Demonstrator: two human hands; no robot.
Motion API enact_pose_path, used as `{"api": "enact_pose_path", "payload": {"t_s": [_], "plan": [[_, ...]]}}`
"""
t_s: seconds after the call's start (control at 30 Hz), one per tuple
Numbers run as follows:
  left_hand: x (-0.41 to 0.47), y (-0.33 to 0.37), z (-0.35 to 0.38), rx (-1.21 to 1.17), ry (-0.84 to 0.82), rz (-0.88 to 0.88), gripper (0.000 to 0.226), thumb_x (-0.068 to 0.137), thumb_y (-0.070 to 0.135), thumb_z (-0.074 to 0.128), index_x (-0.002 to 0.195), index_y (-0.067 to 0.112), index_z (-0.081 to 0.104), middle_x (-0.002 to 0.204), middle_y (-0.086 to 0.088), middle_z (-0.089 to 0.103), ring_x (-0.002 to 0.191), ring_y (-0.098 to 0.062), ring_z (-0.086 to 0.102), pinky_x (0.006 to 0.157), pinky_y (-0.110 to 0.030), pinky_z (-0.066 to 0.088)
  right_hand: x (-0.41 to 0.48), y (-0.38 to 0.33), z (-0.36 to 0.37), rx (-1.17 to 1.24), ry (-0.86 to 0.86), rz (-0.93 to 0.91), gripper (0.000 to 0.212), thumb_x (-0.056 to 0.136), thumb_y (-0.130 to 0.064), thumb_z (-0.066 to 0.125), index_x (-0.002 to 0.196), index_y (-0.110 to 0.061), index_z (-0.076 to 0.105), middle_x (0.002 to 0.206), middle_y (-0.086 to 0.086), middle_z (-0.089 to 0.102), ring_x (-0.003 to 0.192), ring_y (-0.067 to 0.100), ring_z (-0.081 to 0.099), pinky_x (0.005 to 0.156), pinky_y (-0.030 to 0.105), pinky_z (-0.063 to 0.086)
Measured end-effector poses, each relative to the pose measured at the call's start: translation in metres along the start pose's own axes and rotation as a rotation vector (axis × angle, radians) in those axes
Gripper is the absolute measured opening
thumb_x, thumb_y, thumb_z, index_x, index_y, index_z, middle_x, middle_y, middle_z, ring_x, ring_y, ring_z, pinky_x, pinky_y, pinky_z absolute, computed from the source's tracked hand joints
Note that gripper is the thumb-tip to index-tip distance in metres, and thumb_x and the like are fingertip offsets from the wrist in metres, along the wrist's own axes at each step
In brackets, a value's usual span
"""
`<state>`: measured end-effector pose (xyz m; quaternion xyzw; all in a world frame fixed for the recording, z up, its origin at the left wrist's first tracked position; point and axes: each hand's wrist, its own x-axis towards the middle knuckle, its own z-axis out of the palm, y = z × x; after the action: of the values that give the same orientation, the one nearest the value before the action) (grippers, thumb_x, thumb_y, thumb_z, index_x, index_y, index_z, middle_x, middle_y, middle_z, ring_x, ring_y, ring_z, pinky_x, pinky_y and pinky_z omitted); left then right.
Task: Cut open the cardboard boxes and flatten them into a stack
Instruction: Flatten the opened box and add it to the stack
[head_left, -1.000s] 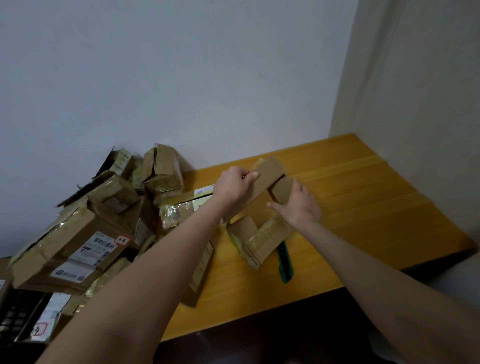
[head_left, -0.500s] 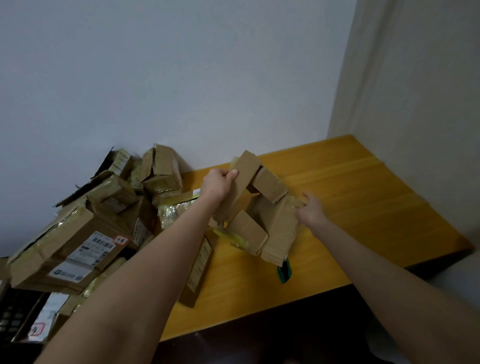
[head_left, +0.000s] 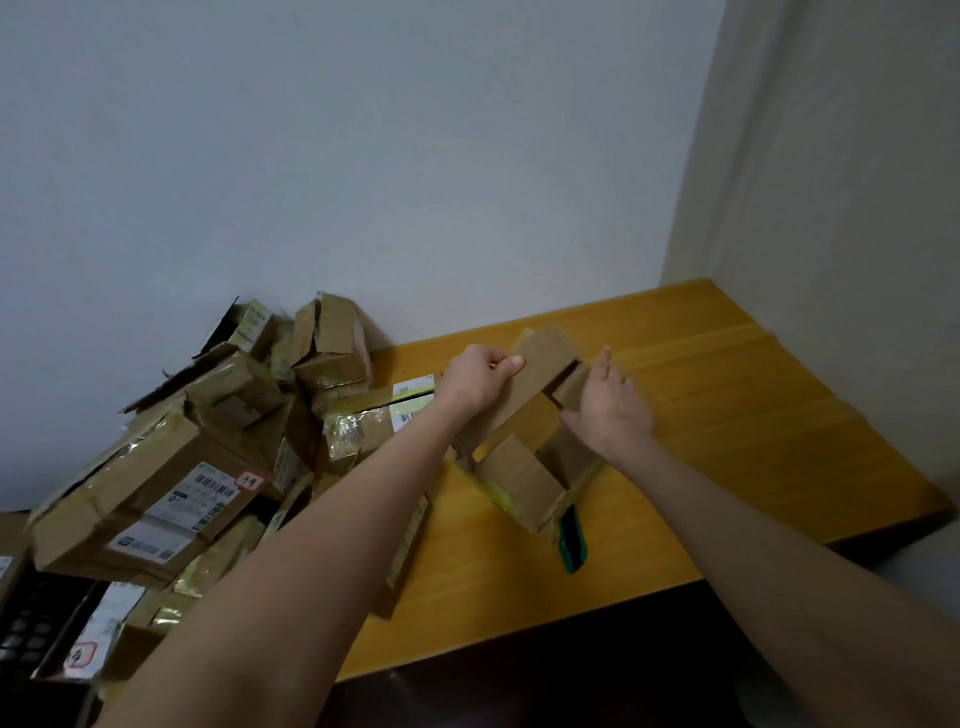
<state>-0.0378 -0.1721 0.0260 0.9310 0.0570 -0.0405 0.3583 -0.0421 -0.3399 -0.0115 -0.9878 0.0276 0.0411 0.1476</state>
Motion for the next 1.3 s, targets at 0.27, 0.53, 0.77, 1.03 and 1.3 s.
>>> {"api": "enact_pose_path", "payload": {"t_s": [0.27, 0.53, 0.77, 1.03, 1.3], "plan": [[0.001, -0.007, -0.009, 0.337, 0.200, 0.103, 0.028, 0.097, 0.047, 0.048, 0.107, 0.027, 0.066, 0.103, -0.003, 0.067, 0.102, -0.027, 0.059, 0.077, -0.036, 0.045, 0.008, 0.003, -0.010, 0.517, -0.018, -0.029, 0.034, 0.102, -0.019, 0.036, 0.069, -0.013, 0.044, 0.065, 0.001, 0.043, 0.055, 0.017, 0.039, 0.048, 0.028, 0.027], [-0.013, -0.046, 0.001, -0.029, 0.225, -0.353, 0.130, 0.063, 0.056, 0.081, 0.154, 0.017, -0.004, 0.157, -0.018, 0.015, 0.144, -0.037, 0.020, 0.111, -0.059, 0.029, 0.016, 0.010, -0.013, 0.818, 0.025, 0.158, 0.026, 0.103, -0.021, 0.041, 0.097, -0.002, 0.058, 0.085, 0.009, 0.054, 0.081, 0.029, 0.055, 0.068, 0.036, 0.045], [-0.006, -0.065, 0.006, 0.050, 0.044, -0.395, 0.103, 0.076, 0.040, 0.078, 0.151, 0.015, 0.013, 0.144, -0.020, 0.040, 0.128, -0.038, 0.046, 0.097, -0.048, 0.045, 0.012, 0.018, -0.010, 1.066, -0.024, 0.168, 0.014, 0.100, -0.024, 0.048, 0.098, -0.012, 0.057, 0.099, 0.011, 0.059, 0.091, 0.028, 0.058, 0.077, 0.042, 0.052], [-0.011, -0.065, -0.007, -0.767, -0.073, -0.551, 0.026, 0.092, 0.030, 0.041, 0.098, 0.010, 0.056, 0.100, -0.017, 0.058, 0.081, -0.025, 0.054, 0.068, -0.031, 0.043, 0.016, 0.040, -0.005, 1.628, -0.027, 0.400, 0.016, 0.100, -0.015, 0.049, 0.116, -0.015, 0.046, 0.104, 0.007, 0.057, 0.092, 0.022, 0.058, 0.074, 0.040, 0.051], [-0.008, -0.078, 0.001, -0.728, -0.292, -0.712, 0.055, 0.088, 0.048, 0.062, 0.120, 0.004, 0.053, 0.104, -0.012, 0.062, 0.090, -0.029, 0.062, 0.068, -0.039, 0.056, 0.013, 0.044, -0.010, 2.042, -0.141, 0.424, 0.017, 0.100, -0.009, 0.045, 0.116, -0.010, 0.050, 0.110, 0.013, 0.059, 0.098, 0.026, 0.059, 0.073, 0.040, 0.053]]}}
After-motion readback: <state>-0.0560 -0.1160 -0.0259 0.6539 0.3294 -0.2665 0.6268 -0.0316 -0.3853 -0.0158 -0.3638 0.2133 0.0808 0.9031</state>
